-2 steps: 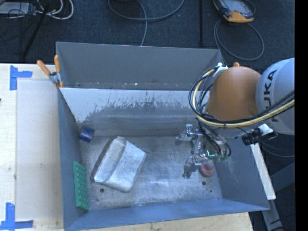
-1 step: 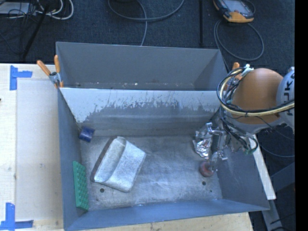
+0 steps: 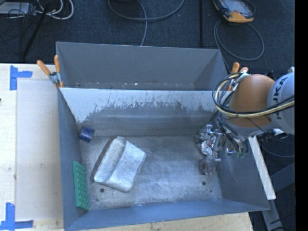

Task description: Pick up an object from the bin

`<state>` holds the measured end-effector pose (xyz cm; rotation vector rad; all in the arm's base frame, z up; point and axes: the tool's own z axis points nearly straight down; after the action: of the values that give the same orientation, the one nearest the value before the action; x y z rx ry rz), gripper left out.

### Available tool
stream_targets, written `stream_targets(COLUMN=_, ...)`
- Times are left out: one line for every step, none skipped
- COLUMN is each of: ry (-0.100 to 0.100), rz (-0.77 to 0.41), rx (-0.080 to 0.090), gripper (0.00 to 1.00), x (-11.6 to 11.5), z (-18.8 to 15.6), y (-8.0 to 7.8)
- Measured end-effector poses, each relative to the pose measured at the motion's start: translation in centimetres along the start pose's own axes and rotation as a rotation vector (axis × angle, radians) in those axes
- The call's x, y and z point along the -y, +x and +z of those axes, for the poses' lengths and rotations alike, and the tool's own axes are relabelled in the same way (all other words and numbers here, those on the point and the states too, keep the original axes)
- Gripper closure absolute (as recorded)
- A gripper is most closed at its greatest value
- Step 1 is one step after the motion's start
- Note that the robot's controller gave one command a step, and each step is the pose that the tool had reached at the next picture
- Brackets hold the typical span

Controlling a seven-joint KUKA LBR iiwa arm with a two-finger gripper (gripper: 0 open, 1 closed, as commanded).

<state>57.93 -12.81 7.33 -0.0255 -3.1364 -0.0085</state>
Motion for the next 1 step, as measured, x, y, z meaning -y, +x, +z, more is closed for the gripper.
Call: stream_targets(ry=0.002, rz=-0.001, rx=0.001, gripper=1.0, x=0.05, z=-0.19, y=-0.06)
